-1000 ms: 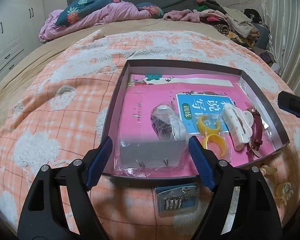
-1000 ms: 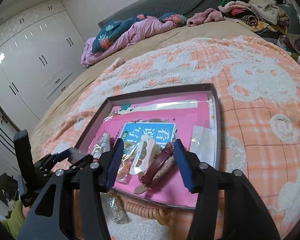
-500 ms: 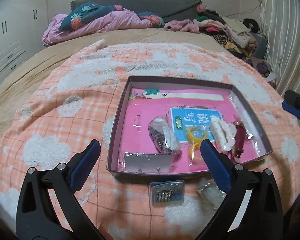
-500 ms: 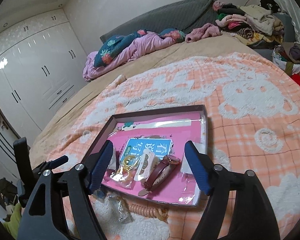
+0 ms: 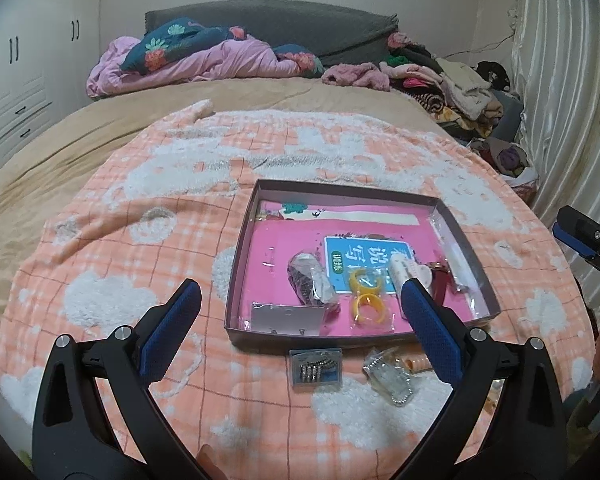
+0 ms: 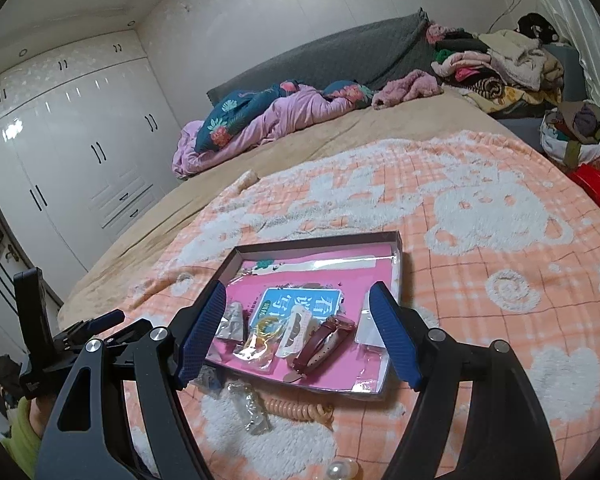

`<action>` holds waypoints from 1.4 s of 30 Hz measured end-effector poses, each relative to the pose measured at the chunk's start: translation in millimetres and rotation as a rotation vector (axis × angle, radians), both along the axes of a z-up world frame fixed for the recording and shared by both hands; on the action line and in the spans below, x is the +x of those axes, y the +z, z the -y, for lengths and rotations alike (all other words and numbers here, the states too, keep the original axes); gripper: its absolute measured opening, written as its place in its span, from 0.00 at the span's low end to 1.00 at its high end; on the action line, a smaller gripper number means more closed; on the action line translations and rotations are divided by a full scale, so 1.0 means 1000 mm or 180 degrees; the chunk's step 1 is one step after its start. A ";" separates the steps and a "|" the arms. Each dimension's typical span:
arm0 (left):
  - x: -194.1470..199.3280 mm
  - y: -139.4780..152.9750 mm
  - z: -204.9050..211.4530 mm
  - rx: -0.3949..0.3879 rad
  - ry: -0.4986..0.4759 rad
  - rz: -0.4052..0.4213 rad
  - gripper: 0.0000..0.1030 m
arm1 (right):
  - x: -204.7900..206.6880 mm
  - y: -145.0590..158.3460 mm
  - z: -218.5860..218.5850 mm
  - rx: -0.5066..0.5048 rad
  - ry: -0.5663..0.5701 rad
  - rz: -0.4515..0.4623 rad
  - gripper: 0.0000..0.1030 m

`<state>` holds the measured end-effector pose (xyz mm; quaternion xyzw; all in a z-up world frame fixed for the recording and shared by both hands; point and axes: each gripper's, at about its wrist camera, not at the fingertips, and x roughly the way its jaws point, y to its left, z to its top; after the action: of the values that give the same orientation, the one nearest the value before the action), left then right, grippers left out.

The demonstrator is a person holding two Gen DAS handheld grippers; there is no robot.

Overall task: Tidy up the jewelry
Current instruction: 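Withdraw both grippers from the box lid toward the remaining loose items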

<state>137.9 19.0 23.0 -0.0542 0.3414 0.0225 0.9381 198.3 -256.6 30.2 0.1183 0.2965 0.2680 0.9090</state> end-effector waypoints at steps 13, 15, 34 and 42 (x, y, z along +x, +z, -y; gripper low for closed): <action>-0.023 0.018 0.007 -0.0034 -0.0056 0.0142 0.91 | -0.040 0.010 0.007 -0.0048 0.0063 0.0099 0.71; -0.027 0.017 0.011 -0.0055 -0.0090 0.0140 0.91 | -0.046 0.010 0.006 -0.0073 0.0077 0.0111 0.71; -0.045 0.008 0.025 0.0129 -0.0259 0.0073 0.91 | -0.070 -0.003 -0.003 -0.0294 0.0186 0.0054 0.82; -0.047 -0.003 0.028 0.0146 -0.0319 -0.0005 0.91 | -0.075 -0.027 0.001 -0.0448 0.0177 -0.0107 0.82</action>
<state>91.4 -9.1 20.5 -0.0155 0.3438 -0.0165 0.9388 123.1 -257.6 3.5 0.0503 0.3330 0.2696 0.9021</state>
